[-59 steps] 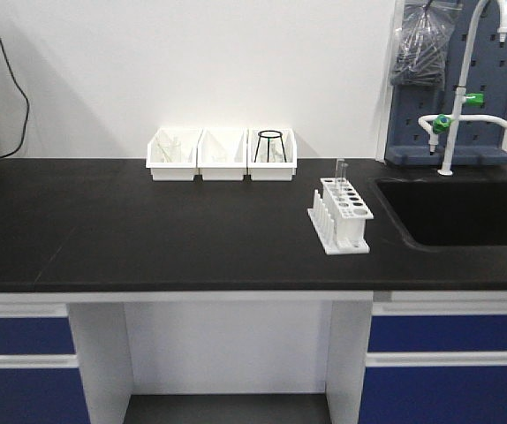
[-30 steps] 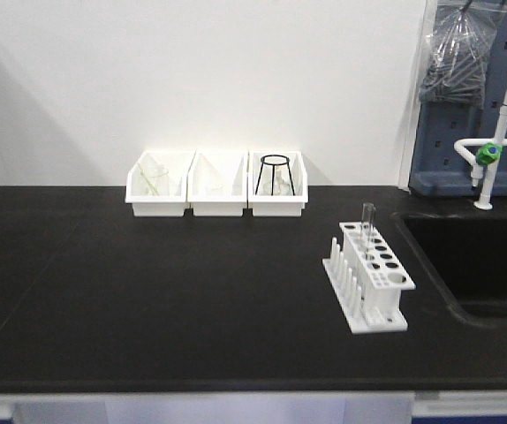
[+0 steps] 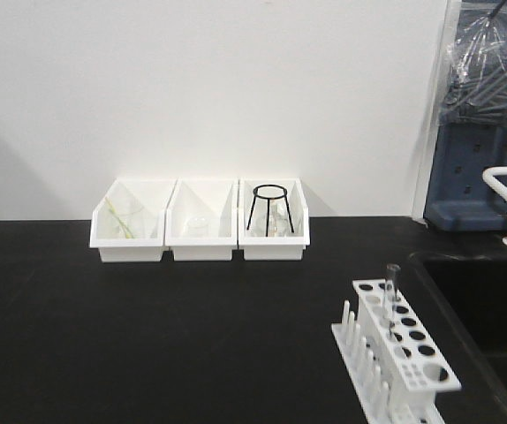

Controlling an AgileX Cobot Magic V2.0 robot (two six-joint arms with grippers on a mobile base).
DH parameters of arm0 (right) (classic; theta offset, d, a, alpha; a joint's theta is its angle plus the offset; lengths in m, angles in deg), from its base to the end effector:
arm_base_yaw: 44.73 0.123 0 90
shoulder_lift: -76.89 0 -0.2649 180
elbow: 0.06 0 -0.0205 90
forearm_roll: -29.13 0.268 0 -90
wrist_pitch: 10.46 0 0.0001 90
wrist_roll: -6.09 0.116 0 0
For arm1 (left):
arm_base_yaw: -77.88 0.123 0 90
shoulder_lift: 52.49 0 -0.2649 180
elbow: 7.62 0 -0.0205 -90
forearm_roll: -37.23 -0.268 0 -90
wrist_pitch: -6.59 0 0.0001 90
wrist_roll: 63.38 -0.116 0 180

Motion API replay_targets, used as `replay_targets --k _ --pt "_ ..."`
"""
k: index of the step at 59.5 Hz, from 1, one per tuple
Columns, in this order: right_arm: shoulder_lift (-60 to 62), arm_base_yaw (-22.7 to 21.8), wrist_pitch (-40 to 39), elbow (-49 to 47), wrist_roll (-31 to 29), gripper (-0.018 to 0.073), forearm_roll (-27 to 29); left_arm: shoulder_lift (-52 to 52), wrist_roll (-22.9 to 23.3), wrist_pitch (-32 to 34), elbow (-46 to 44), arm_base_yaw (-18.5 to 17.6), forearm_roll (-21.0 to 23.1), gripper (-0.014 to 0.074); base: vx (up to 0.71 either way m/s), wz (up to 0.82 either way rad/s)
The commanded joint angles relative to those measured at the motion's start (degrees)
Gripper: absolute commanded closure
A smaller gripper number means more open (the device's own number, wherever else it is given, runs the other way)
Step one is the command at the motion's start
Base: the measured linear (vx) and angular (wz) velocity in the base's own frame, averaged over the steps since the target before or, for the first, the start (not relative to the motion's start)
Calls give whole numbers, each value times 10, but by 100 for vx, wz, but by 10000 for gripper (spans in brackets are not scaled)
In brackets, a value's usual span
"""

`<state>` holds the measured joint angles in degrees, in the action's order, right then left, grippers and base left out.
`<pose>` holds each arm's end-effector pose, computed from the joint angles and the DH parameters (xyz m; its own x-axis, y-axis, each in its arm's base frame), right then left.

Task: Flip and reinsert test tube from rack
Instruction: 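Drive the base toward the white test-tube rack on the bench, then move the right gripper down toward the glass tube in the rack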

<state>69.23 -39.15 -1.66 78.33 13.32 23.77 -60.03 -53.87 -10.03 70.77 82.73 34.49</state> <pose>0.1186 0.0099 0.1874 -0.0862 0.0255 -0.9959 -0.0802 0.9963 0.0324 0.1159 0.0114 0.1720 -0.2029 -0.1375 -0.9695 -0.1230 0.9858 -0.1141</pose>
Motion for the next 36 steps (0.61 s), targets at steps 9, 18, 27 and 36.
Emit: replay_targets --k 9,18,27,36 --pt "0 -4 -48 0 -3 568 -2 7 0 51 1 -3 2 603 36 -1" --pt "0 -4 -48 0 -3 568 -2 7 0 51 1 -3 2 603 28 -4" --pt "0 -4 -48 0 -3 568 -2 7 0 51 1 -3 2 603 18 -4" --pt "0 -4 -48 0 -3 568 -2 7 0 51 1 -3 2 603 9 -1"
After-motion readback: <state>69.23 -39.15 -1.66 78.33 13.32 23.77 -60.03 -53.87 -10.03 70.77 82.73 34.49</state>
